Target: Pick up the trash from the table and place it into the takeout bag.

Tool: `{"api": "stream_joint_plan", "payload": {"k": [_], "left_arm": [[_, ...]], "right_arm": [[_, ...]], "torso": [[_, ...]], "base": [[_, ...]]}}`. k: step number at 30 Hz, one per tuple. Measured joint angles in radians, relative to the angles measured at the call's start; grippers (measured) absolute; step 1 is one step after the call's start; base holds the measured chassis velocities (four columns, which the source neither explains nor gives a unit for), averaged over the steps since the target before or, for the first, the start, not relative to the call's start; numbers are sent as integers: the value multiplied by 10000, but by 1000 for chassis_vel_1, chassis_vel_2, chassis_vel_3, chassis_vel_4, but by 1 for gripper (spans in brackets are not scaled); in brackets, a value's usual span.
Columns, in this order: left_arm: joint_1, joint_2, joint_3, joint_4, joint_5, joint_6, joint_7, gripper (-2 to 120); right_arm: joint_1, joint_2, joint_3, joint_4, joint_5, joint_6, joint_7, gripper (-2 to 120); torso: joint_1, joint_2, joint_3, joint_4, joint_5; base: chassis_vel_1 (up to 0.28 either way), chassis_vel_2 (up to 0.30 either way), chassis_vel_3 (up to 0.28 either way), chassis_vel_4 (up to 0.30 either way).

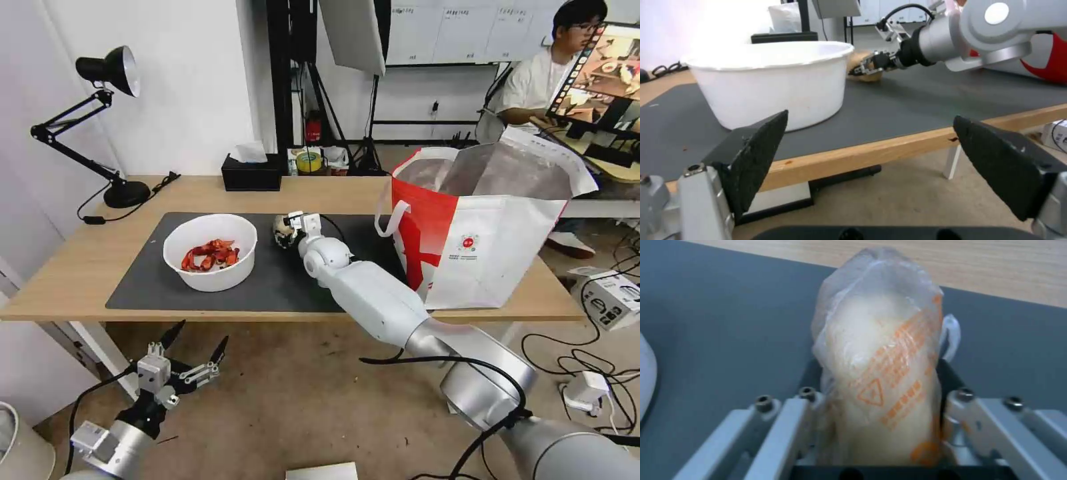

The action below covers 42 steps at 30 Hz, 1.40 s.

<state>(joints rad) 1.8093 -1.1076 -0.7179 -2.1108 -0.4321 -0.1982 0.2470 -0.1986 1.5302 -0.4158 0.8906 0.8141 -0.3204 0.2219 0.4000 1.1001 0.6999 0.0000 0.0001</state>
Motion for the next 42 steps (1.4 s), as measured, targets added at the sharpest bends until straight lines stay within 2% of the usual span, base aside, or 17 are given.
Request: {"api": "stream_joint_plan", "payload": {"k": [6,8,9,12,13,14,15,17,20,23,26,27,29,30,33,38,42], "left_arm": [[3,29,-39,-45,-5,3,-21,100],[16,30,-59,-80,-12,9,-31,100],[16,30,-59,-80,-12,9,-31,100],[23,9,-61,-88,-13,12,-35,100],[29,-4,-53,-103,-11,12,-37,100],[29,-4,-53,-103,-11,12,-37,100],[39,-13,-27,-133,4,18,-39,100],[40,-16,-11,-149,12,28,-40,100],[41,-19,40,-214,35,49,-45,100],[40,-17,55,-228,43,52,-58,100],[29,16,90,-263,53,57,-117,100],[29,16,90,-263,53,57,-117,100],[10,37,117,-276,53,58,-137,100],[10,37,117,-276,53,58,-137,100],[-9,33,224,-288,94,60,-149,100],[-33,34,320,-321,119,65,-160,100],[-58,44,389,-344,102,70,-171,100]], "right_arm": [[-250,-473,28,1050,301,-5,323,16],[-486,-1125,24,2293,603,-5,678,9],[-486,-1125,24,2293,603,-5,678,9],[-724,-1737,20,3374,805,18,964,8],[-898,-2181,19,4193,951,59,1163,8],[-898,-2181,19,4193,951,59,1163,8],[-1139,-2811,21,5340,1159,135,1419,8],[-1262,-3104,43,5870,1249,163,1553,8],[-1715,-4005,346,7494,1475,182,1856,7],[-1891,-4338,518,8042,1487,227,1867,7],[-2324,-5207,1055,9265,1475,471,1676,7],[-2324,-5207,1055,9265,1475,471,1676,7],[-2662,-5988,1638,10267,1502,610,1468,7],[-2662,-5988,1638,10267,1502,610,1468,7],[-2968,-6941,2496,11481,1921,629,1488,7],[-3016,-7651,3317,12001,2203,702,1581,7],[-2991,-7992,3858,11711,2170,1388,1445,7]], "torso": [[0,-1,3,1,0],[-1,-1,2,1,1],[-1,-1,2,1,1],[0,-1,2,-2,1],[0,-2,2,-1,2],[0,-2,2,-1,2],[0,-1,1,-1,0],[0,-1,1,-1,2],[0,-1,1,-1,2],[0,-1,1,0,3],[-1,-1,0,-1,4],[-1,-1,0,-1,4],[0,-1,0,-3,3],[0,-1,0,-3,3],[0,-1,-1,-2,3],[-1,-1,-1,-2,1],[0,0,0,-1,1]], "base": [[0,0,0,0],[0,0,0,0],[0,0,0,0],[0,0,0,0],[0,0,0,0],[0,0,0,0],[0,0,0,0],[0,0,0,0],[0,0,0,0],[0,0,0,0],[0,0,0,0],[0,0,0,0],[0,0,0,0],[0,0,0,0],[0,0,0,0],[0,0,0,0],[0,0,0,0]]}}
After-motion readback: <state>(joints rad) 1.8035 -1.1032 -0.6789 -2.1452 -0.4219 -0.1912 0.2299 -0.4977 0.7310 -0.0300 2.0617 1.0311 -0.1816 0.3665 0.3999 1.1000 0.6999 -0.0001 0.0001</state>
